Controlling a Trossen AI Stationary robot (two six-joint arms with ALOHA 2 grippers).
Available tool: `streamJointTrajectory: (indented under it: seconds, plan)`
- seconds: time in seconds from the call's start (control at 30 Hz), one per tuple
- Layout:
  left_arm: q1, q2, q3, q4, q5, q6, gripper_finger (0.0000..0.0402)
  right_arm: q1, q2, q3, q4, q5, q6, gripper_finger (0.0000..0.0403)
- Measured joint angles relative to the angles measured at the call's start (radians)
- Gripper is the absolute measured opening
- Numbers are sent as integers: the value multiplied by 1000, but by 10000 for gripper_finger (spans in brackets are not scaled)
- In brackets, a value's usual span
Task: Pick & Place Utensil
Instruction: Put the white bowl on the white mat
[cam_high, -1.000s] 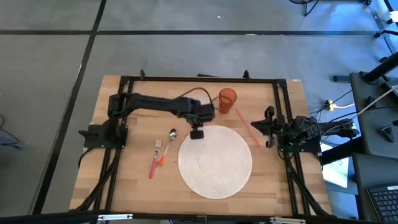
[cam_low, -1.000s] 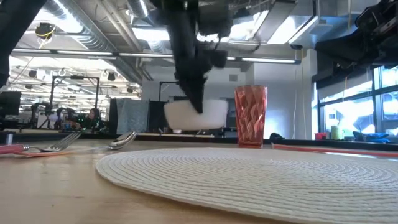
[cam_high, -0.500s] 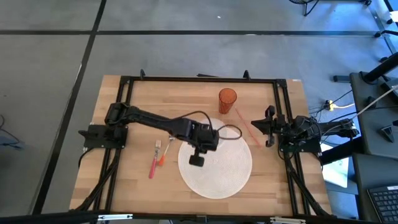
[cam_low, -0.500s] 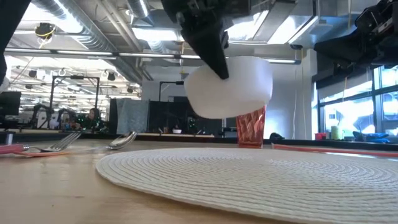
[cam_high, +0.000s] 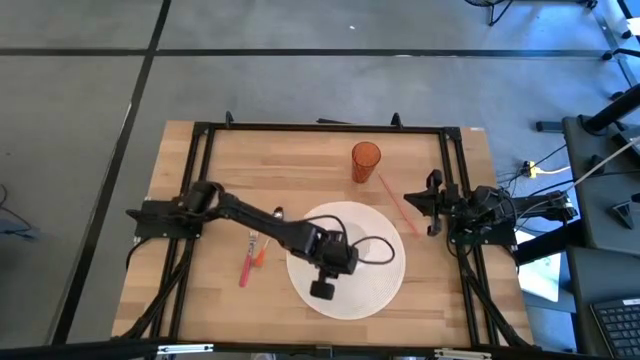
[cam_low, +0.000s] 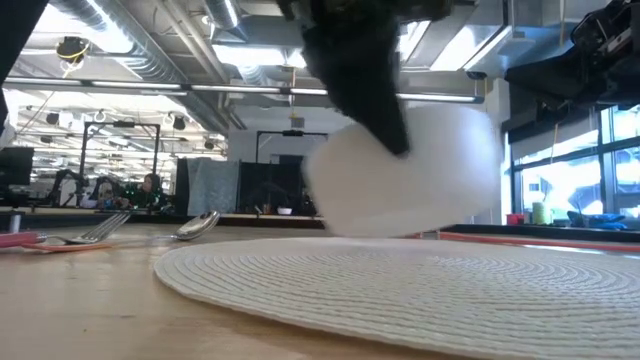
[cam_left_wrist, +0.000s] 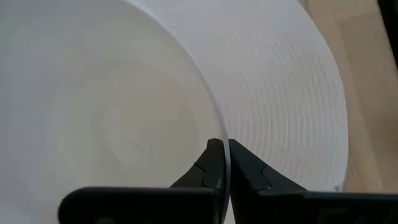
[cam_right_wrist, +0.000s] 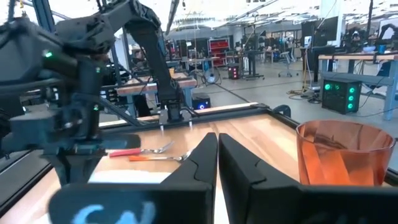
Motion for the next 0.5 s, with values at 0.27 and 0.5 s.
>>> streamJointTrajectory:
  seconds: [0.27, 0.5]
  plan:
    - [-35, 120, 147, -79, 21, 13, 3, 0, 2, 0, -19, 18, 32, 16]
    - [-29, 165, 164, -107, 9, 23, 6, 0, 2, 0, -44, 17, 59, 16]
